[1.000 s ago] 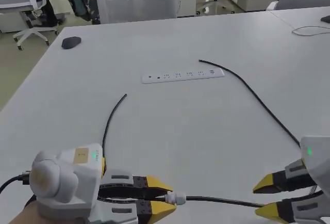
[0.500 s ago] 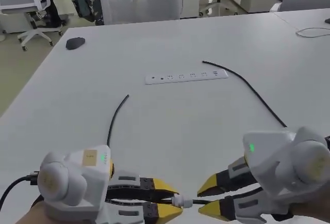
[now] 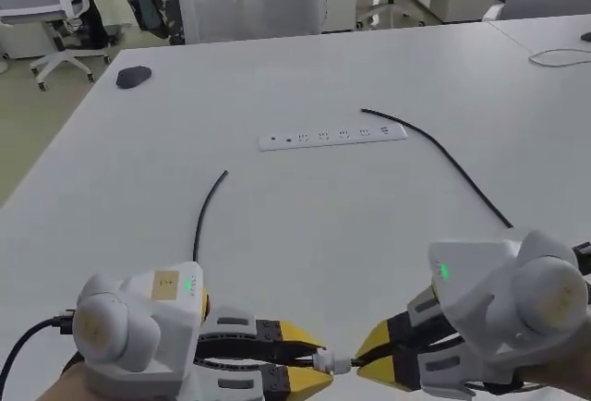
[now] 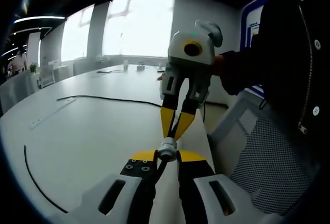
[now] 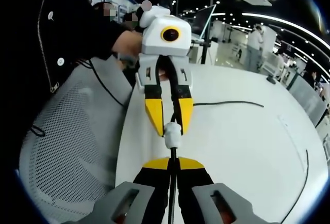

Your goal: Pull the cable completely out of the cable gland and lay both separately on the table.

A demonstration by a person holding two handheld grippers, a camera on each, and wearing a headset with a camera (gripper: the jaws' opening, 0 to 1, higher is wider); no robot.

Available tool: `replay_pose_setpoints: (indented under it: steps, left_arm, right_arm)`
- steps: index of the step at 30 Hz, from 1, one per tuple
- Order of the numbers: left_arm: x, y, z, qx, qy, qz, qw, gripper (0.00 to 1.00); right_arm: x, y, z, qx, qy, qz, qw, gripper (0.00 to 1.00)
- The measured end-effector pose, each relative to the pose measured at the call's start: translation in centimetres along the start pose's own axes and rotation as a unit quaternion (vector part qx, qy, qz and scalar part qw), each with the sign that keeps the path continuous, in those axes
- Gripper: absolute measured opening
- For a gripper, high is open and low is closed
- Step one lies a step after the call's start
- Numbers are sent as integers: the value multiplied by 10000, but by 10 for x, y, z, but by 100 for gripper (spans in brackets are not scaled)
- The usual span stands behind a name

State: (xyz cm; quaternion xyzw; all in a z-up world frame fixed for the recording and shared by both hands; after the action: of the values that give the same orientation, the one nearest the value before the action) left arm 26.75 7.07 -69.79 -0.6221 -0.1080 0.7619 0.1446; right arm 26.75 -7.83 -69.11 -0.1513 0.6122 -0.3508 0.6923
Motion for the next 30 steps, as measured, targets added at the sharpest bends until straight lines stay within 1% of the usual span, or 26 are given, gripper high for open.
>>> replay_pose_setpoints:
  steps: [5, 7, 11, 14, 18, 20, 26, 29, 30]
  left_arm:
    - [1, -6, -3, -86, 16, 50, 9999, 15]
    - [1, -7, -4, -106, 17, 55, 9999, 15]
    - [0, -9, -5, -161, 16, 64, 9998, 15]
    - [0, -12, -7, -212, 46, 62, 9997, 15]
    - [1, -14, -7, -227, 63, 48, 9997, 15]
    - [1, -14, -7, -218, 68, 17, 9997, 15]
    - [2, -16, -8, -231, 67, -35, 9997, 15]
    - [2, -19, -9, -246, 53, -44, 9997, 15]
    - [2, -19, -9, -257, 65, -47, 9996, 15]
  right_arm:
    - [13, -12, 8, 175, 102, -95, 9998, 0]
    - [16, -14, 10, 208, 105, -131, 9996, 0]
    - [32, -23, 15, 353, 170, -360, 9986, 0]
    - [47, -29, 19, 446, 138, -549, 9974, 0]
    - [60, -36, 22, 537, 214, -687, 9960, 0]
    - [68, -38, 22, 586, 189, -863, 9944, 0]
    - [84, -43, 24, 634, 171, -1139, 9913, 0]
    - [93, -46, 26, 717, 63, -1316, 9887, 0]
    - [97, -47, 27, 780, -58, -1441, 9865, 0]
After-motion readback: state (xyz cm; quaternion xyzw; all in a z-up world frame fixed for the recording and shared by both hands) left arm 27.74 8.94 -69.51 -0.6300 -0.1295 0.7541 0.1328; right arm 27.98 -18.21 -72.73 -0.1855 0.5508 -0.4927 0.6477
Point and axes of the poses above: the centre of the closed fingertips' face, and the gripper's own axes: y roughly forward along the fingers, z roughly to its right, x roughly out of its underside, the point moved 8 cm from there along -y, roughly backward along the fingers, and after that the axes turned 13 degrees about x, right-handed, at the moved point
